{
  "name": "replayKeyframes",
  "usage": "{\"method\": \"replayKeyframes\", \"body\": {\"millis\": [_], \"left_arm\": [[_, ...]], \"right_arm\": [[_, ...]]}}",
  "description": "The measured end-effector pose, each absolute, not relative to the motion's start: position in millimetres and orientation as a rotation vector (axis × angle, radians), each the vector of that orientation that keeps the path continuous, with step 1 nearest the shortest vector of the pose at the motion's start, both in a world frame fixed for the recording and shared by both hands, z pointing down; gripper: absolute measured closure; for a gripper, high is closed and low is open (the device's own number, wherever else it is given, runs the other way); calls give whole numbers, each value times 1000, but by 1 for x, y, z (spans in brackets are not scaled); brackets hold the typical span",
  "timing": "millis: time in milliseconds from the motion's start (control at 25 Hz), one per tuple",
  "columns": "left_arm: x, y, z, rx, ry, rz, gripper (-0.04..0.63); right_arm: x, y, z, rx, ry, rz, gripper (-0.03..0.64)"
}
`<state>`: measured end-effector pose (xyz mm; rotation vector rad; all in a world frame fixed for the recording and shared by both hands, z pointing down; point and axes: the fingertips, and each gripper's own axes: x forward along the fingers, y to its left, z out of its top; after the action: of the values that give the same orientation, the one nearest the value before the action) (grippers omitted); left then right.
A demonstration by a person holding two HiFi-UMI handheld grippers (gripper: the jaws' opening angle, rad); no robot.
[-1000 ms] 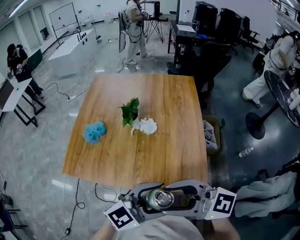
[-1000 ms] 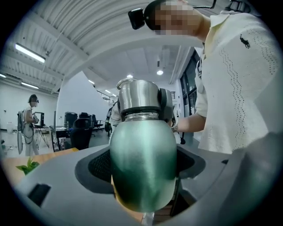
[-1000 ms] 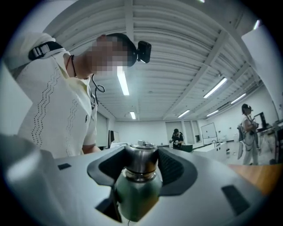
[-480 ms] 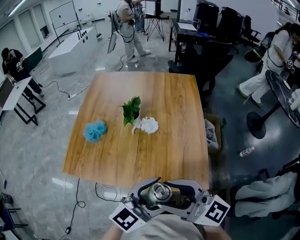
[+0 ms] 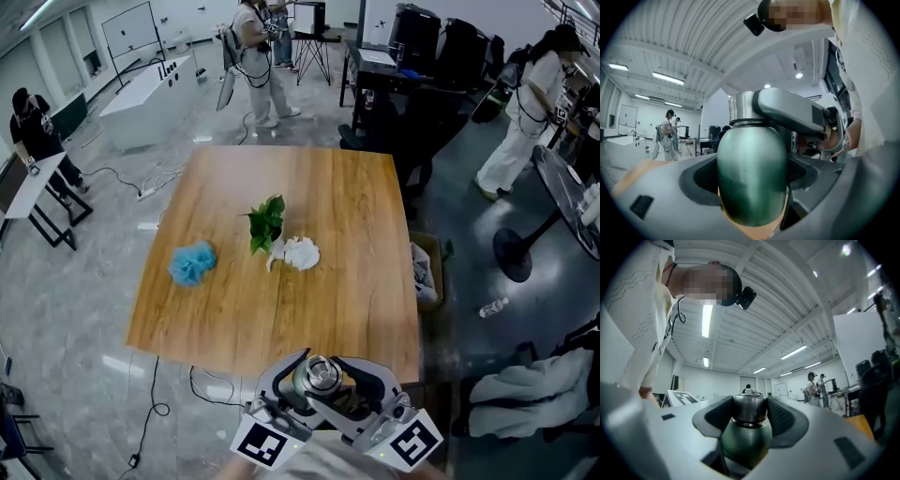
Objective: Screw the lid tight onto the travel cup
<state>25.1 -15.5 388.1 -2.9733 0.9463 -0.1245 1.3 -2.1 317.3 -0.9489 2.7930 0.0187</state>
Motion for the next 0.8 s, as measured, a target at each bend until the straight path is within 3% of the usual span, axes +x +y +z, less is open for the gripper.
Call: {"method": "replayKeyframes", "body": {"millis": [200, 440, 640, 800], "left_arm": [[21, -17, 393, -2979, 1010, -108, 202], [18, 0, 392, -2967, 745, -162, 202], [20, 24, 406, -3030, 550, -266, 201], [17, 13, 404, -2996, 661, -232, 201]], "right_arm": [[-4, -1, 330, -1047, 2807, -11, 377], [-5, 10, 337, -637, 2929, -230, 316], [-12, 30, 332, -189, 3100, -185, 319], [-17, 26, 332, -278, 3093, -74, 359]]}}
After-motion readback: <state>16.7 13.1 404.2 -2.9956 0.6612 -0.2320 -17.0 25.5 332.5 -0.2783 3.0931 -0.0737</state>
